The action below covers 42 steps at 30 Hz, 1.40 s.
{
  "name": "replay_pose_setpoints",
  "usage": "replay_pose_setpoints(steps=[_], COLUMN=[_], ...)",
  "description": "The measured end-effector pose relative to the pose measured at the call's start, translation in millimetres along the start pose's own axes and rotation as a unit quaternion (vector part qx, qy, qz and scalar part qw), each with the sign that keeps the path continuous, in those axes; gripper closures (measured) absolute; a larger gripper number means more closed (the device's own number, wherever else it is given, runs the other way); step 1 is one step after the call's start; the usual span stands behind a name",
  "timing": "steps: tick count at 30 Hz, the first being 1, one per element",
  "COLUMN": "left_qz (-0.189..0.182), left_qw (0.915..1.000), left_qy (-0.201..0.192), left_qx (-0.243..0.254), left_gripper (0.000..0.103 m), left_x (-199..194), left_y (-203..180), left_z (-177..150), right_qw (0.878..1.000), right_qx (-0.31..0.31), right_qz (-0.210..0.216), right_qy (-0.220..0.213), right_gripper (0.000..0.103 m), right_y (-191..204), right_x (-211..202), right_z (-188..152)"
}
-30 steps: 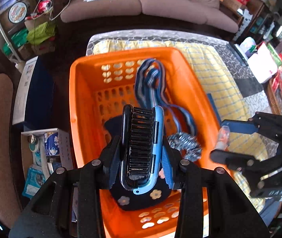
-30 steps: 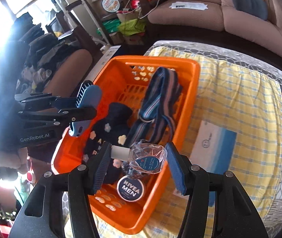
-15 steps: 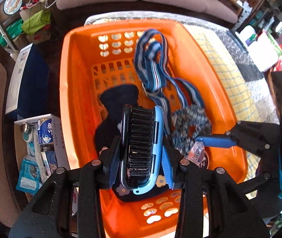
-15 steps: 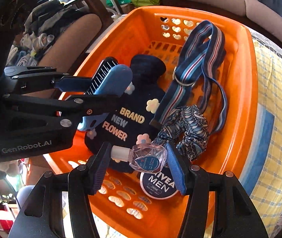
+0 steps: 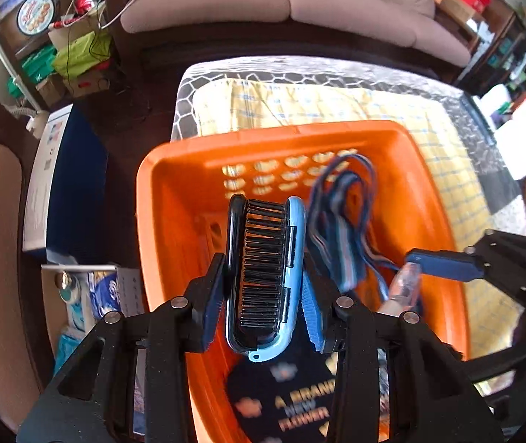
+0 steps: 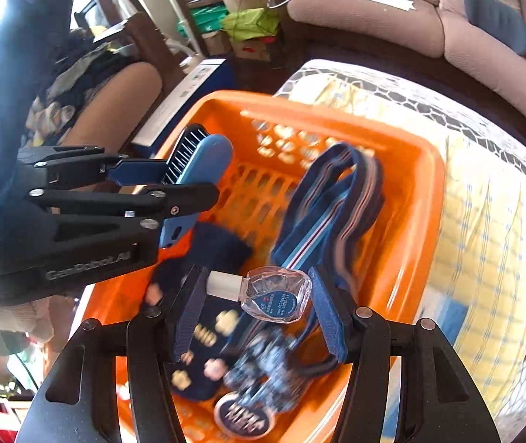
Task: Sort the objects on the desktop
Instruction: 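Open the left tool to drop the brush while the right tool releases the bottle into the basket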
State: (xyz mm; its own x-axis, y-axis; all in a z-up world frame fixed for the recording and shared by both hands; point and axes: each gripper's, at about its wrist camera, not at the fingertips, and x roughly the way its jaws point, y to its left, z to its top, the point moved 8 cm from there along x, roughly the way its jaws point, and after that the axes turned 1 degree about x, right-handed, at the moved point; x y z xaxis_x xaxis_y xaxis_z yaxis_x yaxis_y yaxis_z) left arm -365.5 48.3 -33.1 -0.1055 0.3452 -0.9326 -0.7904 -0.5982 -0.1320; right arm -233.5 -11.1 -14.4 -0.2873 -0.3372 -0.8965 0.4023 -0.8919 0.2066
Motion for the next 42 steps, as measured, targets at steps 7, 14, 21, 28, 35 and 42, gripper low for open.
replay_pose_setpoints(steps=[7, 14, 21, 28, 35, 42], left_qz=[0.034, 0.034, -0.006, -0.023, -0.021, -0.026], left_qw=[0.9983, 0.9988, 0.9995, 0.9975, 0.9969, 0.9967], left_qy=[0.019, 0.017, -0.026, -0.057, -0.055, -0.052], left_qx=[0.045, 0.030, -0.013, -0.036, -0.053, -0.057], left_gripper=[0.067, 0.066, 0.053, 0.053, 0.053, 0.053], left_x=[30.3, 42.5, 7.7, -31.8, -38.3, -35.0], left_y=[3.0, 12.8, 20.8, 35.9, 50.2, 50.5], left_z=[8.1, 8.5, 14.8, 15.6, 3.5, -6.8], right_qw=[1.000, 1.000, 1.000, 1.000, 0.999, 0.998], right_qx=[-0.003, -0.004, 0.006, -0.012, -0.024, -0.015], right_qz=[-0.003, -0.004, -0.007, -0.013, -0.038, -0.051], right_qy=[0.009, 0.015, 0.015, 0.011, 0.030, 0.046], right_gripper=[0.045, 0.045, 0.045, 0.045, 0.045, 0.045], right_y=[-16.7, -21.4, -24.6, -4.6, 5.0, 0.5], right_x=[20.5, 30.8, 35.7, 40.4, 69.3, 91.4], right_z=[20.4, 21.0, 22.7, 43.5, 52.4, 50.9])
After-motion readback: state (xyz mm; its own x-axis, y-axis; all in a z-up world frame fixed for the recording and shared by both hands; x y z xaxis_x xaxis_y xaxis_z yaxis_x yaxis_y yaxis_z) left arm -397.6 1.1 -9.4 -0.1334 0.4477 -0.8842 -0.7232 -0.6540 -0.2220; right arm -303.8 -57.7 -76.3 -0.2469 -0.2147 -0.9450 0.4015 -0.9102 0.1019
